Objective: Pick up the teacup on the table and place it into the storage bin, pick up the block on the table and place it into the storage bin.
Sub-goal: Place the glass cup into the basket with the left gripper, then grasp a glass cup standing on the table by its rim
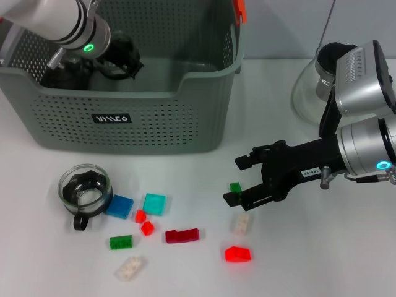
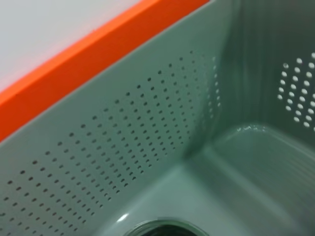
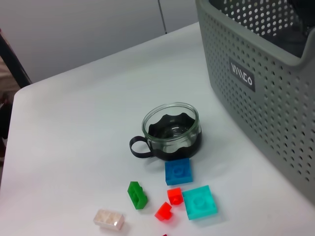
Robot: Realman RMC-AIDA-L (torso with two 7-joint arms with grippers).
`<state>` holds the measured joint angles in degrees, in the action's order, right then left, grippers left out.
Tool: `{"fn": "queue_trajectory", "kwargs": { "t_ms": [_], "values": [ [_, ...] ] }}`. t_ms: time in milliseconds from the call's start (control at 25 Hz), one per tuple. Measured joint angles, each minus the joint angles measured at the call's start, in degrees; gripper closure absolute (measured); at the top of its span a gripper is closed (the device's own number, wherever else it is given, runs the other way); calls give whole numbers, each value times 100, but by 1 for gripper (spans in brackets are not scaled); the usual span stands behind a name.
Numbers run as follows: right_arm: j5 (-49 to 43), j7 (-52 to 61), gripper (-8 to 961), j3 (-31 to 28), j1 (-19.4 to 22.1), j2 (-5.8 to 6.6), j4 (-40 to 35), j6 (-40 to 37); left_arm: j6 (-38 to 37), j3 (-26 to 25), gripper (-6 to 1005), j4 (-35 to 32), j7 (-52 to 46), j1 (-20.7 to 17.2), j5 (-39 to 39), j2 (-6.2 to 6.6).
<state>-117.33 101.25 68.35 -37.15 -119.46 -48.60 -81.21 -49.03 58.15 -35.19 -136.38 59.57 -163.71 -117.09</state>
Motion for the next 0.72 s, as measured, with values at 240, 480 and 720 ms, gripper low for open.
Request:
{"fn": "queue_trajectory", "kwargs": {
  "t_ms": [240, 480, 720],
  "values": [
    [0, 18, 11, -5, -3, 1, -23, 0, -96, -13, 834, -332, -9, -136, 8, -71],
    [-1, 26, 11, -9, -4, 3, -30, 1, -348, -63, 637, -750, -15, -256, 6, -81],
    [0, 48, 11, -15, -3, 7, -35, 34, -1861, -870, 374, -2648, 185, -700, 857, -75]
  ]
}}
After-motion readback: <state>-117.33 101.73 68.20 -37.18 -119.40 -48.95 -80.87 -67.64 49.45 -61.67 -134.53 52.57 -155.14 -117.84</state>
